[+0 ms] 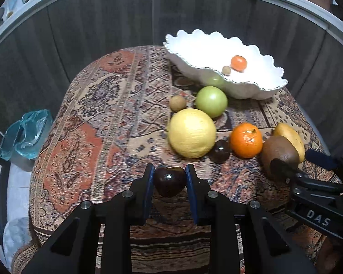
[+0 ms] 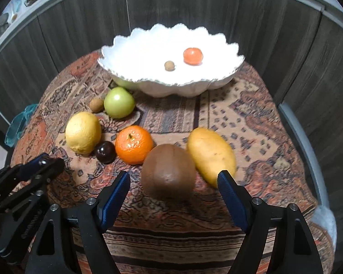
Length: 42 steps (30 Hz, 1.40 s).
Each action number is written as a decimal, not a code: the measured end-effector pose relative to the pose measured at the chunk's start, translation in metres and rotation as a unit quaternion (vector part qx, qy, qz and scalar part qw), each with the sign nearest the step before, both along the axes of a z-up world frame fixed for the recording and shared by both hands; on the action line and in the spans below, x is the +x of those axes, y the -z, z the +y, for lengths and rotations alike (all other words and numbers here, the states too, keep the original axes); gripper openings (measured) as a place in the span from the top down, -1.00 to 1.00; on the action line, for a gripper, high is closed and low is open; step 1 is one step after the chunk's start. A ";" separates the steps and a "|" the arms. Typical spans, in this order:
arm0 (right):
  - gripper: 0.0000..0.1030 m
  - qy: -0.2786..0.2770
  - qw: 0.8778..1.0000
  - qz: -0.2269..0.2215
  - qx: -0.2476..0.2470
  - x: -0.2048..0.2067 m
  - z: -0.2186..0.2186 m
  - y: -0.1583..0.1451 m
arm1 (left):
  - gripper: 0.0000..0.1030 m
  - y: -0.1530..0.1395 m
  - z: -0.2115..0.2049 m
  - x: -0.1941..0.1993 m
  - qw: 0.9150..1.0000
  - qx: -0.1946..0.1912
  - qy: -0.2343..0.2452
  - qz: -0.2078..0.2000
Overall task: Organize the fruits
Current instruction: 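Grasp a dark plum with the left tool while the right tool grasps the kiwi, then carry the plum and kiwi over the bowl and release both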
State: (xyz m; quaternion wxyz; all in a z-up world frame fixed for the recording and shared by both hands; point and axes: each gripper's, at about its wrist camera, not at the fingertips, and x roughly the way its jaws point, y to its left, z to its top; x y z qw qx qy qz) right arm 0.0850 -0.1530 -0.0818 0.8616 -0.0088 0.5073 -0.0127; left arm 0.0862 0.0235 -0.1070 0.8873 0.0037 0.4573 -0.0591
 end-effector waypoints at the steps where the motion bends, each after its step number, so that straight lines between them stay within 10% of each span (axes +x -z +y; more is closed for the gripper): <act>1: -0.51 0.004 1.000 0.006 0.003 0.002 0.000 0.003 | 0.47 0.000 0.002 0.000 1.000 -0.001 -0.001 0.000; 13: -0.12 0.038 0.998 0.048 0.022 0.027 -0.003 0.029 | 0.47 0.001 0.006 0.003 1.000 -0.010 -0.003 0.000; 42: -0.10 0.024 0.999 -0.016 0.046 0.009 -0.012 -0.021 | 0.47 -0.041 -0.023 0.013 0.999 -0.016 0.027 -0.034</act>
